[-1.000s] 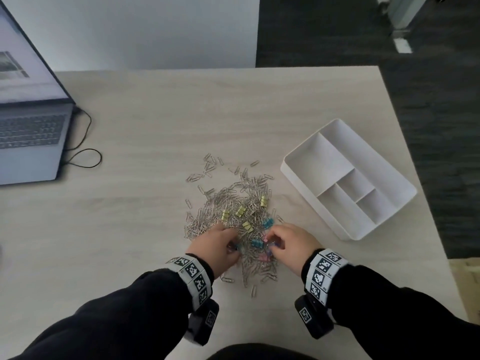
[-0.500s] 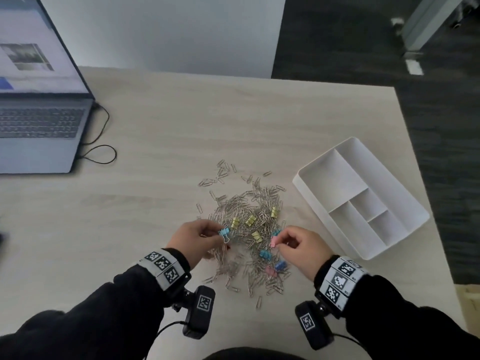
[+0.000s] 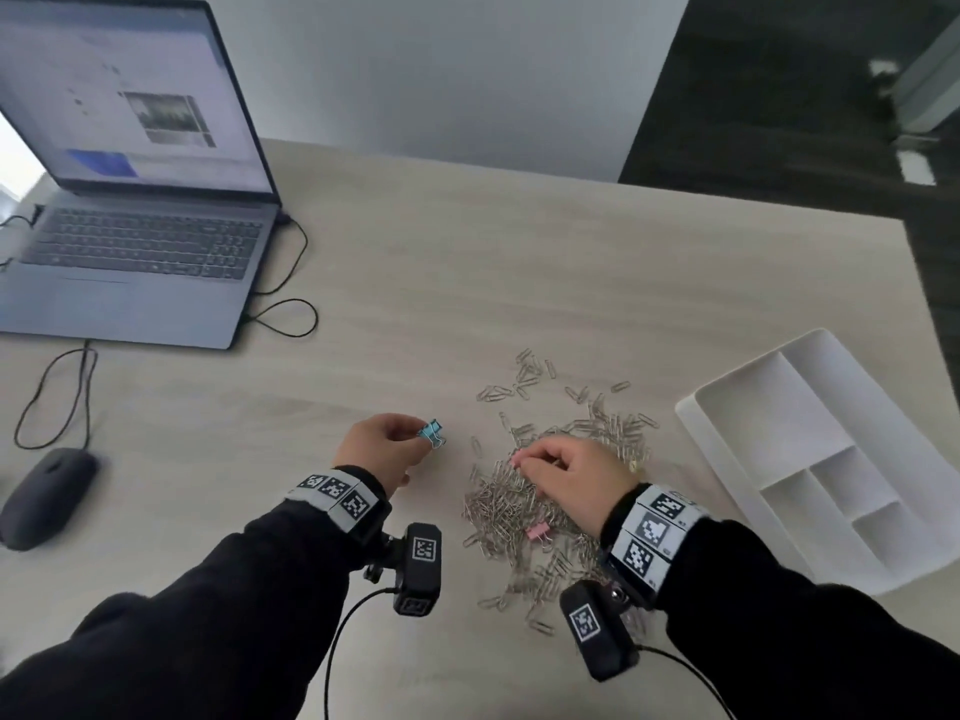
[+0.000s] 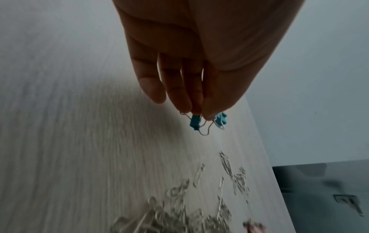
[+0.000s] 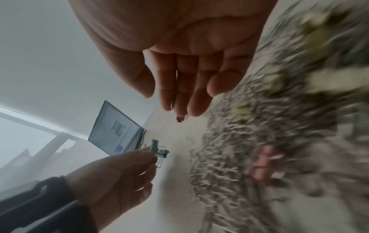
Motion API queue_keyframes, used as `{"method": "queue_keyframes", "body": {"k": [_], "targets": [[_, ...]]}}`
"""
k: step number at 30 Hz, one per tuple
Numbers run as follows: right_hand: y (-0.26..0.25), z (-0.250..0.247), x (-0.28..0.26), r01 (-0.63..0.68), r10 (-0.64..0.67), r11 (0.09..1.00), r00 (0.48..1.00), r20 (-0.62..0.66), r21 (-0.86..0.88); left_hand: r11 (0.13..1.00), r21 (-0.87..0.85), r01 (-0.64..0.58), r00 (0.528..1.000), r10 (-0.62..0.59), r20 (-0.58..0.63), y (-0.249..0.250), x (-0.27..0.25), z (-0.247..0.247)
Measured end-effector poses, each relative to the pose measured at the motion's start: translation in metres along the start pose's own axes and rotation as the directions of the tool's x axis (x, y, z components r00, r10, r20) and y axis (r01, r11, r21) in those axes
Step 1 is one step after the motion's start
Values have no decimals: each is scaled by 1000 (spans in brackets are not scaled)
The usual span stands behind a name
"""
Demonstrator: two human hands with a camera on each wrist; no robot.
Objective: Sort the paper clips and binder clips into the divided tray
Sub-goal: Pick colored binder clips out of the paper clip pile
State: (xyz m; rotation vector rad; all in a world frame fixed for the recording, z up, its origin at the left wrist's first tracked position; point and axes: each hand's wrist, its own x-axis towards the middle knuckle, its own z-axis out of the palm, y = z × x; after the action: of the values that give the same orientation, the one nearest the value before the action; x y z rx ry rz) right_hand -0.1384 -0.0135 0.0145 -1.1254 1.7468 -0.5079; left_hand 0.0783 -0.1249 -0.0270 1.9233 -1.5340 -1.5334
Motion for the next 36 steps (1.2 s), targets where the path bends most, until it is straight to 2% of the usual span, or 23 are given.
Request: {"method": "queue_keyframes", "body": {"k": [4, 8, 11, 16, 19, 22, 25, 27, 29, 32, 34, 36], "targets": [[-26, 20, 32, -86, 75, 988, 993, 88, 126, 998, 54, 29, 999, -28, -21, -2, 16, -9], [-40, 37, 61, -172, 148, 952, 983, 112, 252, 994, 107, 5, 1000, -4, -7, -7, 27, -13], [-46, 46, 74, -197, 171, 944, 978, 117, 266, 989, 145, -30, 1000, 29, 10, -8, 30, -17], [-45, 43, 72, -165, 132, 956, 980, 148, 242, 976, 195, -97, 995, 98, 3, -8, 23, -23], [-33, 20, 57, -139, 114, 955, 988, 106, 262, 931, 316, -183, 981, 193, -1, -2, 14, -24], [-9, -13, 34, -121, 133, 954, 991, -24, 273, 895, 356, -268, 962, 269, 46, 6, 1, -12], [25, -42, 7, -144, 190, 960, 964, -183, 241, 869, 372, -328, 944, 283, 171, 13, -11, 12], [45, -55, -11, -164, 202, 972, 950, -238, 170, 819, 415, -395, 912, 296, 283, 18, -19, 31], [63, -61, -27, -193, 203, 979, 952, -229, 66, 746, 467, -474, 871, 317, 376, 25, -26, 50], [85, -58, -45, -199, 180, 977, 960, -214, -71, 658, 515, -550, 830, 358, 428, 31, -33, 75], [94, -52, -51, -152, 115, 973, 972, -204, -172, 624, 542, -563, 824, 369, 431, 33, -36, 89], [96, -45, -52, -118, 76, 963, 982, -175, -243, 625, 566, -538, 840, 336, 427, 36, -37, 100]]}}
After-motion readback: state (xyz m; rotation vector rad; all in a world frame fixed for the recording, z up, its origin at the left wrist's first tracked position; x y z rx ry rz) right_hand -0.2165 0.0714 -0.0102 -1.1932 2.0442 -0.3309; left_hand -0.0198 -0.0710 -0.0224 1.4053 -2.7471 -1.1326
